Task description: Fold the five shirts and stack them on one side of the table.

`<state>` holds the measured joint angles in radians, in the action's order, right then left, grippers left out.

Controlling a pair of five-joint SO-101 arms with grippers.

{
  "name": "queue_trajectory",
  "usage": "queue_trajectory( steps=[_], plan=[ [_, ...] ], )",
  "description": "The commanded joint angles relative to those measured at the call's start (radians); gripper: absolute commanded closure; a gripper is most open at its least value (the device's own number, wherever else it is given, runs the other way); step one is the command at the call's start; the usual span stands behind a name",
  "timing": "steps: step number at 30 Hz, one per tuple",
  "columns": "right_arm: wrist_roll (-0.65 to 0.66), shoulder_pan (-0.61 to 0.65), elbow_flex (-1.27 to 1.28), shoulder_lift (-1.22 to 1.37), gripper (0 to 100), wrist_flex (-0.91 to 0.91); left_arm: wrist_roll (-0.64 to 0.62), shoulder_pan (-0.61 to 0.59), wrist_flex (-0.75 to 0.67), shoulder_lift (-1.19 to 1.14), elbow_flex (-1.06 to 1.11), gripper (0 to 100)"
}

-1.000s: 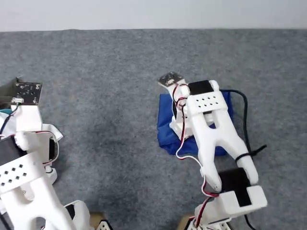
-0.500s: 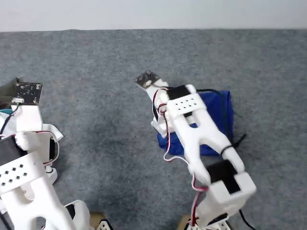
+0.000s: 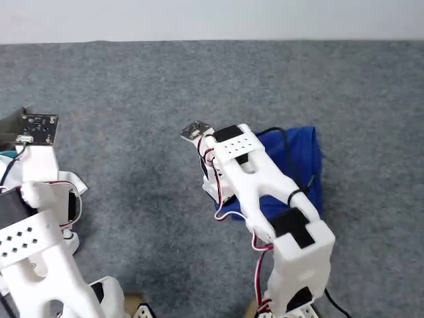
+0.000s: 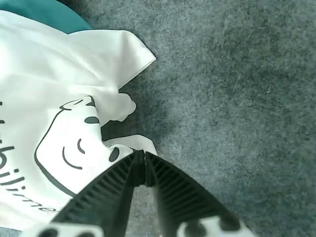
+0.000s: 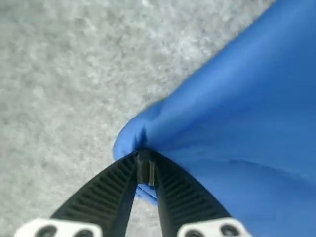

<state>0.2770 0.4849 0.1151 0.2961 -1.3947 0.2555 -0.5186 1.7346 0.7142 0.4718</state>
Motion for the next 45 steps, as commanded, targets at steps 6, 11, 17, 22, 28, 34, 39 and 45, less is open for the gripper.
queue_trajectory(
  steps=[6,11,17,22,28,34,39,45],
  plan=[
    [-0.006,-0.136,-0.077,-0.239,98.8,-0.156,0.008,0.000,0.005,0.014,-0.004,99],
    [0.054,-0.237,-0.055,-0.239,98.8,-0.177,0.008,0.000,0.003,0.014,-0.004,99],
    [0.063,-0.300,0.140,-0.180,98.8,-0.038,0.008,0.000,0.003,0.014,-0.004,99],
    [0.063,-0.306,0.213,-0.170,98.8,0.042,0.008,0.000,0.003,0.014,-0.004,99],
    [0.063,-0.308,0.087,-0.229,98.8,-0.058,0.008,0.000,0.003,0.014,-0.004,99],
    [0.054,-0.309,-0.032,-0.394,98.8,-0.232,0.009,0.000,0.003,0.015,-0.004,99],
    [0.052,-0.348,-0.034,-0.437,96.3,-0.257,0.009,0.000,0.003,0.014,-0.004,99],
    [-0.166,-0.449,-0.037,-0.343,72.3,-0.191,0.063,0.000,0.009,0.017,-0.002,99]
  ],
)
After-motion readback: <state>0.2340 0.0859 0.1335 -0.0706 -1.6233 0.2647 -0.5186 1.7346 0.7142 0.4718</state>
